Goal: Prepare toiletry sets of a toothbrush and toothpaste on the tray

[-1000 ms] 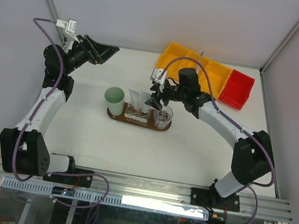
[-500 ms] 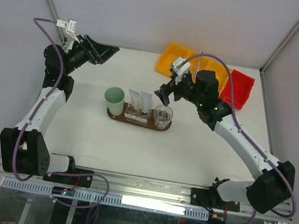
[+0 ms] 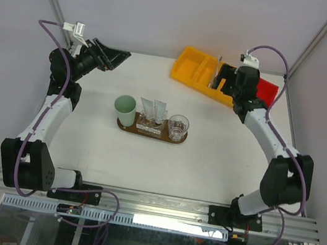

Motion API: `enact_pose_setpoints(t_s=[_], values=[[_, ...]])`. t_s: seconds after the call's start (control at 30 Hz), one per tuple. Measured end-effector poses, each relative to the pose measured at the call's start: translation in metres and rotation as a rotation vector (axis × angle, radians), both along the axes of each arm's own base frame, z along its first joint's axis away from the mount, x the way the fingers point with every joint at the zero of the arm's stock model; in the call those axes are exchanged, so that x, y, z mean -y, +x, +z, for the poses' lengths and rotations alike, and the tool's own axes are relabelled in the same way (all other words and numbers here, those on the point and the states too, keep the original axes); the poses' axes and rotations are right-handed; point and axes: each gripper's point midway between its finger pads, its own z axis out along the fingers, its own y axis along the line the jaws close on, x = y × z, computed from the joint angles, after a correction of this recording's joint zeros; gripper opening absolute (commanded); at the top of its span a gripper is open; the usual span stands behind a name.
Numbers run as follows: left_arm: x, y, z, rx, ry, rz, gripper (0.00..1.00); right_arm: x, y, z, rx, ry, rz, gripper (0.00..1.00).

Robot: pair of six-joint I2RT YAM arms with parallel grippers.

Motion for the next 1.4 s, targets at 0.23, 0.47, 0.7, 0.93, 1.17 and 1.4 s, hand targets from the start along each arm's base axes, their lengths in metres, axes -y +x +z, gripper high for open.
enact_pose_setpoints(t_s=[0.23, 0.47, 0.7, 0.93, 1.17, 1.4], values=[[-0.001, 0.004, -0.005, -0.018, -0.001, 0.004, 0.99, -0.006, 0.081, -0.038, -0.083, 0.023, -0.099, 0.60], [-0.005, 0.005, -0.006, -0.018, 0.001, 0.014, 0.99, -0.018, 0.156, -0.066, -0.105, 0.014, -0.147, 0.48], [-0.005, 0.006, -0.007, -0.021, 0.000, 0.016, 0.99, -0.013, 0.172, -0.113, -0.194, -0.056, -0.206, 0.46], [-0.005, 0.006, -0.007, -0.021, -0.001, 0.016, 0.99, -0.012, 0.173, -0.141, -0.237, -0.098, -0.231, 0.37], [-0.005, 0.006, -0.007, -0.023, -0.002, 0.015, 0.99, -0.016, 0.173, -0.158, -0.256, -0.121, -0.239, 0.32], [-0.005, 0.006, -0.006, -0.024, -0.005, 0.014, 0.99, -0.017, 0.178, -0.165, -0.253, -0.131, -0.251, 0.32]])
